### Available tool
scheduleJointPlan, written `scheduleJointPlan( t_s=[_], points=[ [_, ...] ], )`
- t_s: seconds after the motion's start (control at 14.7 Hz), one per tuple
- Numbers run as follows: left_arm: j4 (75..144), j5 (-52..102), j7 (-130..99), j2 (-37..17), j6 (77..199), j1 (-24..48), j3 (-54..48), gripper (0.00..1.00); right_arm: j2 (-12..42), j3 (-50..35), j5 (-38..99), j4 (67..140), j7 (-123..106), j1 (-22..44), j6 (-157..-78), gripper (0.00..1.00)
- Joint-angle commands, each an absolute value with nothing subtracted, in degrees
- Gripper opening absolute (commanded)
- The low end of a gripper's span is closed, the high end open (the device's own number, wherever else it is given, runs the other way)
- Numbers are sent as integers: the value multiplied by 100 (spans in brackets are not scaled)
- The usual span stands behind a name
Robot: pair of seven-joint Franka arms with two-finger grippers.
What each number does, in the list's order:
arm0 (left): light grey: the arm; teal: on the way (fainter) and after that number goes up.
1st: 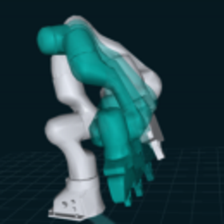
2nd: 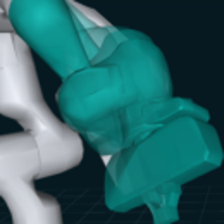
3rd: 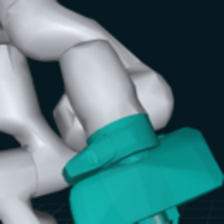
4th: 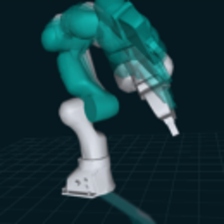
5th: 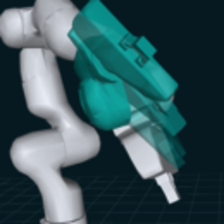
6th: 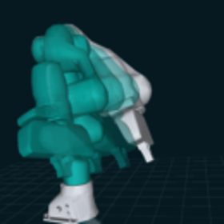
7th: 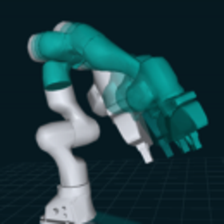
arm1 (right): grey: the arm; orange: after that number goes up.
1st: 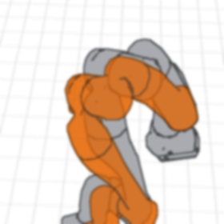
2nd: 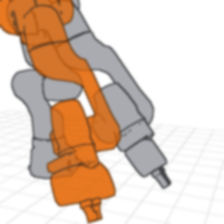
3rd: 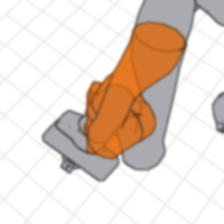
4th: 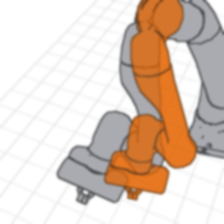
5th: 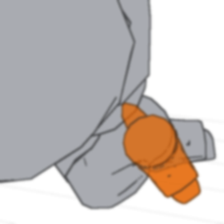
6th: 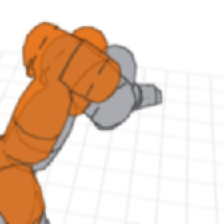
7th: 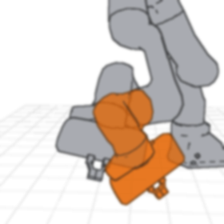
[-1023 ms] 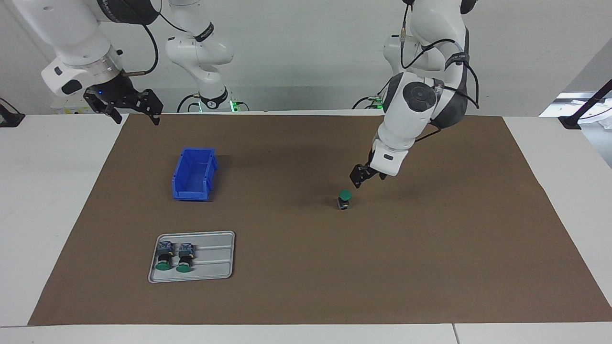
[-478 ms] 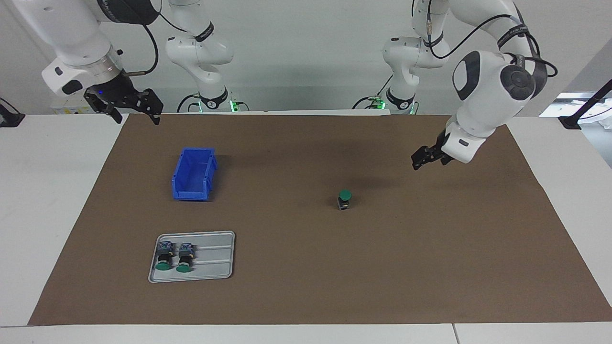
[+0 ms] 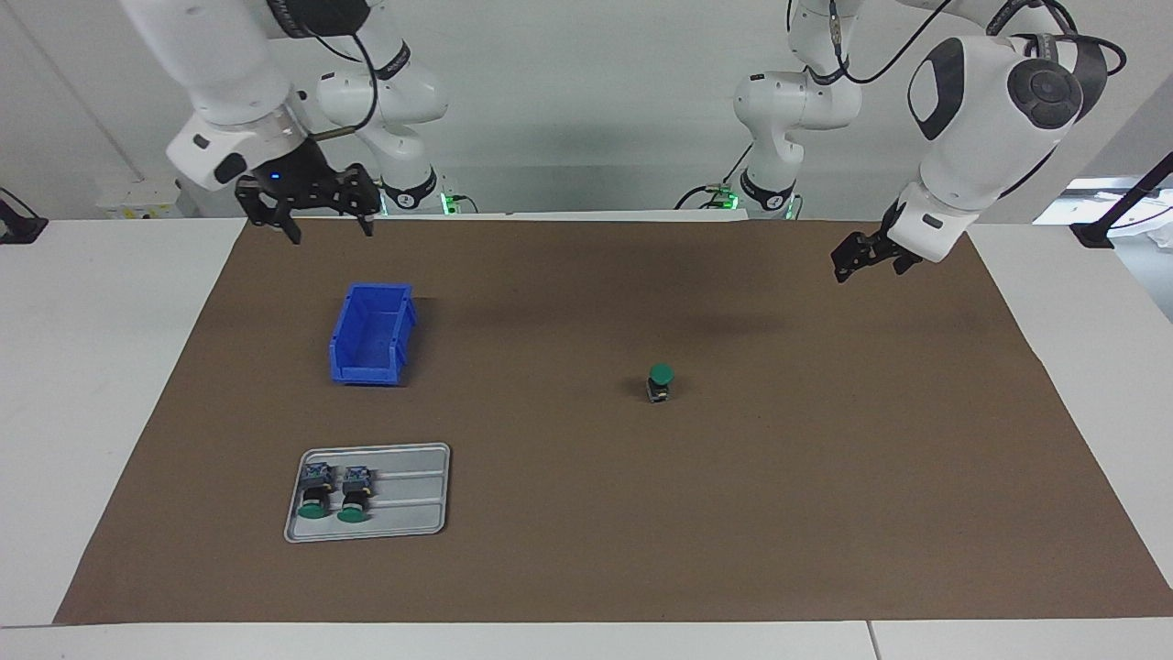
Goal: Place and press button with both arms
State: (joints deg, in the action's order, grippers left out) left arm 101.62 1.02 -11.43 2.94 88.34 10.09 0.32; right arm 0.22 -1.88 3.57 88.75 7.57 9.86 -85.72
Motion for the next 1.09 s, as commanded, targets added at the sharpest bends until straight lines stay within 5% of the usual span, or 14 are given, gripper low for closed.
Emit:
scheduleJointPlan(
  t_s=[0.0, 0.34, 0.61, 1.02],
  points=[
    [9951, -18, -1055, 448, 8352, 905, 18, 99, 551, -237, 737, 8527, 1876, 1729, -9042, 99],
    [9650, -18, -914, 448, 7946, 827, 114, 99, 2466, -237, 721, 6787, 3794, 3276, -9866, 99],
    [9624, 9, -914, 448, 7980, 817, 123, 100, 3215, -237, 82, 6838, 4262, 3963, -11054, 99],
    [9589, 35, -905, 457, 8051, 467, 158, 99, 3436, -246, -527, 7769, 4175, 4131, -12357, 99]
  ],
)
